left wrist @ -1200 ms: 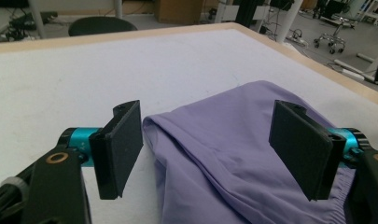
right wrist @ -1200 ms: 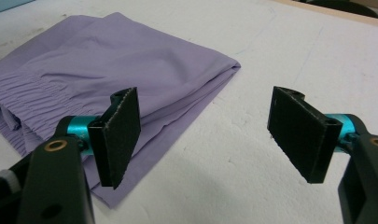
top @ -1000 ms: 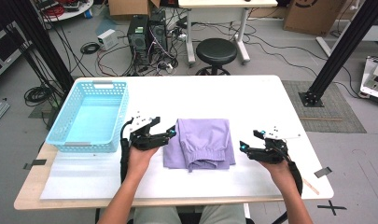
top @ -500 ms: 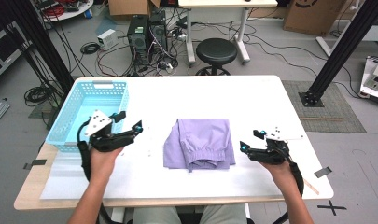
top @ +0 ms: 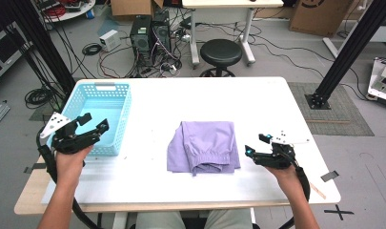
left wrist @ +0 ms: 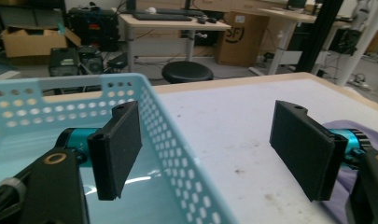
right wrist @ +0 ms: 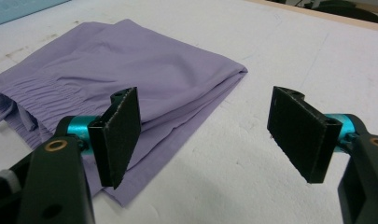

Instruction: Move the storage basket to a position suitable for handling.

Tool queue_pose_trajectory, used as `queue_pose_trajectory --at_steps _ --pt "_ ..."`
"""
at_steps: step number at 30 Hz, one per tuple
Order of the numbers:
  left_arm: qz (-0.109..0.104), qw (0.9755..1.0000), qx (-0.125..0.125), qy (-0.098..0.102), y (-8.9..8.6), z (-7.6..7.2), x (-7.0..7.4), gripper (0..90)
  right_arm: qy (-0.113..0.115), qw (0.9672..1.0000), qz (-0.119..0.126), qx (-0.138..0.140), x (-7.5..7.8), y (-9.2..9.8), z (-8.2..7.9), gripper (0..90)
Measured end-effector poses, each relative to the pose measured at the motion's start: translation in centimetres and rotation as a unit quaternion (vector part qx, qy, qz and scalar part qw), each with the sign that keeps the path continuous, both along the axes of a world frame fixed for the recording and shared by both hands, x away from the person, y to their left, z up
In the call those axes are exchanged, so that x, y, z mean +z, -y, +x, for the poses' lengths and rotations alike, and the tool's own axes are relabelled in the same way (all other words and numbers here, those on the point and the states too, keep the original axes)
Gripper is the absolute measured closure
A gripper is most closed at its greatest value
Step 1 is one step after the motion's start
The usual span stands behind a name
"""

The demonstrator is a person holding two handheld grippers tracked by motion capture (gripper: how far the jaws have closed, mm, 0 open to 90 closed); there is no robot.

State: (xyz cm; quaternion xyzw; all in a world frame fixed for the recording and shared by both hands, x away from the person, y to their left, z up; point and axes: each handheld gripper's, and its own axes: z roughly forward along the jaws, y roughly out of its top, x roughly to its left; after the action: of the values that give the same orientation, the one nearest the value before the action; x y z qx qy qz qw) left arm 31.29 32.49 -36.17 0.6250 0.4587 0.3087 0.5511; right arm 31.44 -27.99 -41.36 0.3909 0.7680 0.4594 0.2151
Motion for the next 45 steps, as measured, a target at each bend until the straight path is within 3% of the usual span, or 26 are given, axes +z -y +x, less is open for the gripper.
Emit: queue_pose_trajectory --at_steps 4,10,18,24,31,37,40,42,45 --pt "0.005 0.9999 0.015 -0.004 -1.7 0.0 0.0 29.6 0.0 1.0 0.001 -0.002 0.0 0.1 0.0 26.4" --pt "0.011 0.9979 0.058 -0.027 -5.0 0.3 -0.6 31.5 -0.001 1.0 0.0 -0.007 0.0 0.3 -0.2 26.4" --pt "0.009 0.9921 0.11 -0.06 -9.2 0.6 -1.9 34.2 -0.005 0.9999 -0.001 -0.01 -0.2 0.3 -0.2 26.4" --pt "0.015 0.9878 0.126 -0.091 -10.8 1.3 -3.2 37.4 -0.005 0.9999 -0.004 -0.012 -0.3 0.3 -0.2 26.4" --pt "0.012 0.9823 0.151 -0.111 -12.2 1.9 -4.1 40.4 -0.011 0.9999 -0.006 -0.012 -0.6 0.1 -0.1 26.4" --pt "0.021 0.9817 0.146 -0.121 -12.9 2.9 -4.3 43.4 -0.011 0.9999 -0.007 -0.01 -0.6 -0.1 0.0 26.4" --pt "0.017 0.9795 0.143 -0.141 -13.2 3.5 -4.6 44.5 -0.011 0.9998 -0.008 -0.018 -0.7 0.0 0.1 26.4" --pt "0.01 0.9795 0.139 -0.146 -13.2 3.8 -4.8 48.7 -0.01 0.9997 -0.007 -0.021 -0.8 0.1 0.2 26.4" --pt "0.021 0.9785 0.135 -0.155 -13.0 4.1 -4.7 58.3 -0.012 0.9996 -0.007 -0.025 -0.8 0.2 0.2 26.4"
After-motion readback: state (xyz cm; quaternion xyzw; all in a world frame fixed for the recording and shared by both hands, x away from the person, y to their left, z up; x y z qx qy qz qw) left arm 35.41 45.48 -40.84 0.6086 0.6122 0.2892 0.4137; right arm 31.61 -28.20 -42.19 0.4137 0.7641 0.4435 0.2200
